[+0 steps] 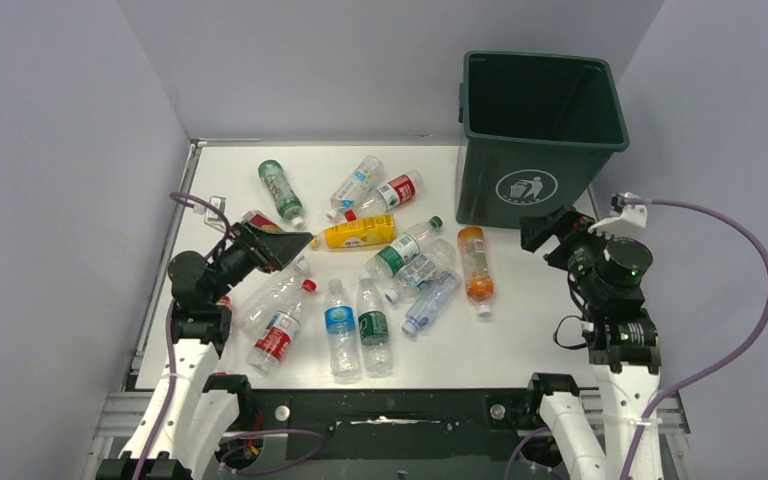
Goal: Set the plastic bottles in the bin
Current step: Pick up the plastic bottle at the center of the board.
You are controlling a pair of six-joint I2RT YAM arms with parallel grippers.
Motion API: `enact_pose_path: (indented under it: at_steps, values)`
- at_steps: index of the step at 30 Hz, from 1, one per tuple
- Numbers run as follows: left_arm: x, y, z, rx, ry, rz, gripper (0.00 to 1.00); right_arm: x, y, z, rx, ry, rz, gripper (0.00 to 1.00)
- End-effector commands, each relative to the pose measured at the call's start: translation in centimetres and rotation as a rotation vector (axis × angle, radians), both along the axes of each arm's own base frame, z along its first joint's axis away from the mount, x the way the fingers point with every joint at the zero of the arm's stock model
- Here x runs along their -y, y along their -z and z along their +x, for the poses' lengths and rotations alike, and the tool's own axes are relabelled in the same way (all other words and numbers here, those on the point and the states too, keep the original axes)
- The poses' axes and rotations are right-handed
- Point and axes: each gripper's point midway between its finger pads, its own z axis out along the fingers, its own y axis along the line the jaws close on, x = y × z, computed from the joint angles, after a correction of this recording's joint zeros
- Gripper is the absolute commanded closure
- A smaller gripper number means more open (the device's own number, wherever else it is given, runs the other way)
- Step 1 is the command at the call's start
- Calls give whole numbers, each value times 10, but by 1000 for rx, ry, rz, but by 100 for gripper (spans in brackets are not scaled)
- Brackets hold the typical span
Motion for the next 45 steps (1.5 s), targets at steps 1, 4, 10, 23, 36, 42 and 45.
enact_pose_path:
  at_steps: [1,4,10,23,36,42,45]
  values:
    - [13,-35,-22,101,92,5,5,22,-19,-31,32,187,103,2]
    - [20,-37,-27,119,108,18,5,19,-35,-47,146,157,74,2]
    - [59,-20,-38,-6,258,35,5,11,-30,-45,90,98,30,2]
    - [154,36,12,-28,104,506,5,6,15,-4,-208,-4,-64,2]
    - [196,61,-21,-155,365,262,5,6,81,1,-346,5,-27,2]
    - [251,88,-32,-262,453,359,5,18,87,-6,-348,66,-67,2]
    - [271,95,-32,-292,456,369,5,24,90,-12,-371,107,-65,2]
